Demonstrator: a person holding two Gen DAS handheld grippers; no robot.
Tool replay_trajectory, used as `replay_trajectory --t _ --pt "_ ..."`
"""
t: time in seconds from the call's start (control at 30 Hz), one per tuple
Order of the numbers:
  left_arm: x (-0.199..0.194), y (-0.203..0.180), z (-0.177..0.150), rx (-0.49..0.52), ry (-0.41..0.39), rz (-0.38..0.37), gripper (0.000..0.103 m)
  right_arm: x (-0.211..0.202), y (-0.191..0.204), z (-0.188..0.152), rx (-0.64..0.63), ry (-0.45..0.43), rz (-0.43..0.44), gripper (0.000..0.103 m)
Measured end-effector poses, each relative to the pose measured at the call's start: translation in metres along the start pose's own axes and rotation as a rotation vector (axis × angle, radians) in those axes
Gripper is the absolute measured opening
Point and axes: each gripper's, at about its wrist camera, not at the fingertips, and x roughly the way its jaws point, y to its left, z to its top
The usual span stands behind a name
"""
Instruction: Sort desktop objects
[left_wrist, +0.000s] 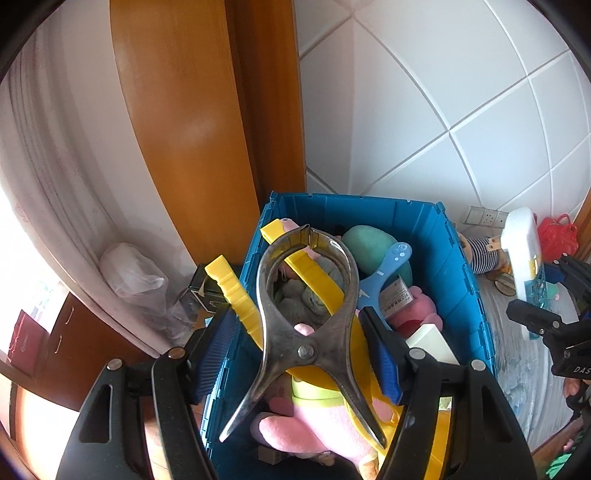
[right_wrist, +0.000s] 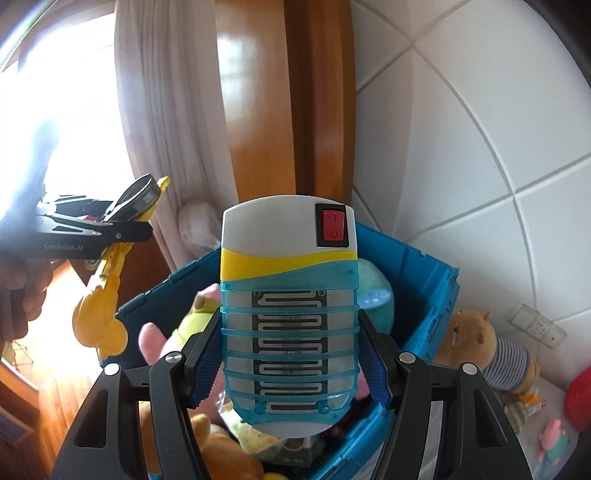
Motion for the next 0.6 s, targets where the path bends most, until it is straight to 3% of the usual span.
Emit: replay_trajectory --t 0.1,0.13,0.2,0.6 --pt "-0.001 -0.002 0.003 0.005 -0.016 0.011 0.068 0.001 -0.001 0.005 0.005 -0.019 0.001 0.065" --pt "-0.001 -0.002 0.003 -0.001 -0.022 0.020 0.075 0.002 -0.001 0.006 0.005 -0.029 0.001 0.067" --pt "-0.002 -0.001 0.004 -0.016 -0.032 0.032 0.103 0.004 -0.002 0.008 0.002 -0.056 -0.011 0.099" --pt "-0.007 -0.015 -0.014 -0.020 -0.038 0.021 0.103 -0.019 -0.010 -0.010 0.020 -0.074 -0.038 0.102"
